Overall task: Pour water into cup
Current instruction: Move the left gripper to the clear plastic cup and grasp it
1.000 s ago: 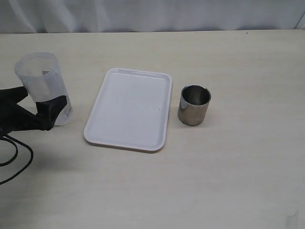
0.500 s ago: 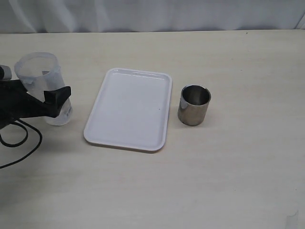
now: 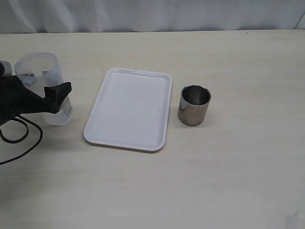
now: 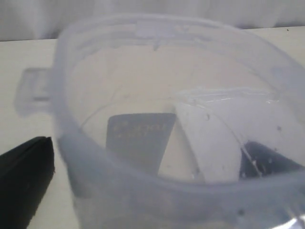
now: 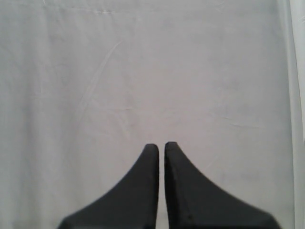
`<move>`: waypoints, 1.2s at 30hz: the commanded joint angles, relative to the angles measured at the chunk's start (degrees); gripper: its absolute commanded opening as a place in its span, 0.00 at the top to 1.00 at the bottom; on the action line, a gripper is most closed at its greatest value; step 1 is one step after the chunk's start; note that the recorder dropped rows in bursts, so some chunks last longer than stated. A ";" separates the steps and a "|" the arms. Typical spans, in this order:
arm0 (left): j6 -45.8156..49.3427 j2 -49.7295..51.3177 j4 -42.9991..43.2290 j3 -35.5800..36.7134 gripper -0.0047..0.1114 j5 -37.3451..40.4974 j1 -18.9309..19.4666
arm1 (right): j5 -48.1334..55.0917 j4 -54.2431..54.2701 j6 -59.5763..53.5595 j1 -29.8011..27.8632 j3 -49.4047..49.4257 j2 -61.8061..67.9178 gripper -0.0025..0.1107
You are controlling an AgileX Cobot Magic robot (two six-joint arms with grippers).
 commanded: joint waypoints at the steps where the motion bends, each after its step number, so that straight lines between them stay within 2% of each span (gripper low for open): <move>1: 0.09 0.13 0.29 -1.07 0.06 -0.95 -0.15 | 0.47 -0.16 0.21 -0.10 0.21 -0.35 0.94; 15: -0.08 0.52 0.27 -1.54 0.06 1.94 -0.15 | 0.47 -0.16 0.21 -0.10 0.21 -0.35 0.94; 23: 0.45 5.60 0.16 -1.54 0.06 -6.12 -0.15 | 0.47 -0.16 0.21 -0.10 0.21 -0.35 0.94; 29: 1.65 5.60 -0.34 -1.54 0.07 -6.00 -0.15 | 0.47 -0.16 0.21 -0.10 0.21 -0.35 0.94; 31: 1.65 5.60 -0.34 -1.54 0.20 -6.00 -0.15 | 0.47 -0.16 0.21 -0.10 0.21 -0.35 0.94; 33: 1.65 5.60 -0.34 -1.54 0.42 -5.02 -0.15 | 0.47 -0.16 0.21 -0.10 0.21 -0.35 0.94; 35: 1.27 5.60 1.20 -1.54 0.71 -4.45 -0.15 | 0.47 -0.16 0.21 -0.10 0.21 -0.35 0.94; 36: 1.27 5.60 2.40 -1.54 0.88 -4.45 -0.15 | 0.47 -0.16 0.21 -0.10 0.21 -0.35 0.94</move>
